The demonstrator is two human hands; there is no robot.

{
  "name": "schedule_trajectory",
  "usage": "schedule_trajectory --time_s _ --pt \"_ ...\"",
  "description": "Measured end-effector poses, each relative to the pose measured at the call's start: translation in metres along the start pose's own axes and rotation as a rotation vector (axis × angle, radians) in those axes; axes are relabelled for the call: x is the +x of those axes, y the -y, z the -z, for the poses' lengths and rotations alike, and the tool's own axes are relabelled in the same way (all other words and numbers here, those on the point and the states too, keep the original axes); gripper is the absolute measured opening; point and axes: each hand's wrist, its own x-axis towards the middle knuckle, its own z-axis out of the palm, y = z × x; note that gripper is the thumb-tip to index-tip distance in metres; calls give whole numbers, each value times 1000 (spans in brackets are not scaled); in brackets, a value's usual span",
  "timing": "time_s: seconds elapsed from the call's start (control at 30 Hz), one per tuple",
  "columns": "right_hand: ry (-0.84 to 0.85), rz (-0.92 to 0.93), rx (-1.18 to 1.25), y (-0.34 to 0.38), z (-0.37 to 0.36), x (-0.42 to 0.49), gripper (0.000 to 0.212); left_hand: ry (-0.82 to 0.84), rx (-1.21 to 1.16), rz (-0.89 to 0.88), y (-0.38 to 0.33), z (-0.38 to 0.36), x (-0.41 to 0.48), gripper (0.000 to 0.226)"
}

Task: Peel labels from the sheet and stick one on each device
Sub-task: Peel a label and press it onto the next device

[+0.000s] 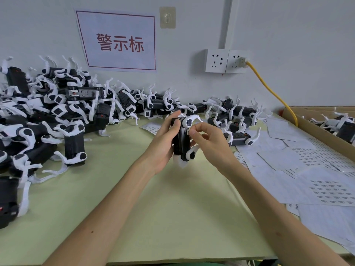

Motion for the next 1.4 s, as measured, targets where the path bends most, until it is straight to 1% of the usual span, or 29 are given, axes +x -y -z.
schedule_trajectory --time_s 0.13,0.37,0.57,1.4 --pt "-23 2 -18 -1 0 0 14 -4 47 -11 1 1 1 38" --pt "-57 -9 -44 -1 -2 -1 14 -38 123 -15 1 1 -1 34" --pt "-69 -3 -56 1 -4 -3 14 -47 164 -23 1 1 -2 36" --pt "-121 -25 -82 0 -7 -4 11 -71 208 -47 2 -1 -2 40"
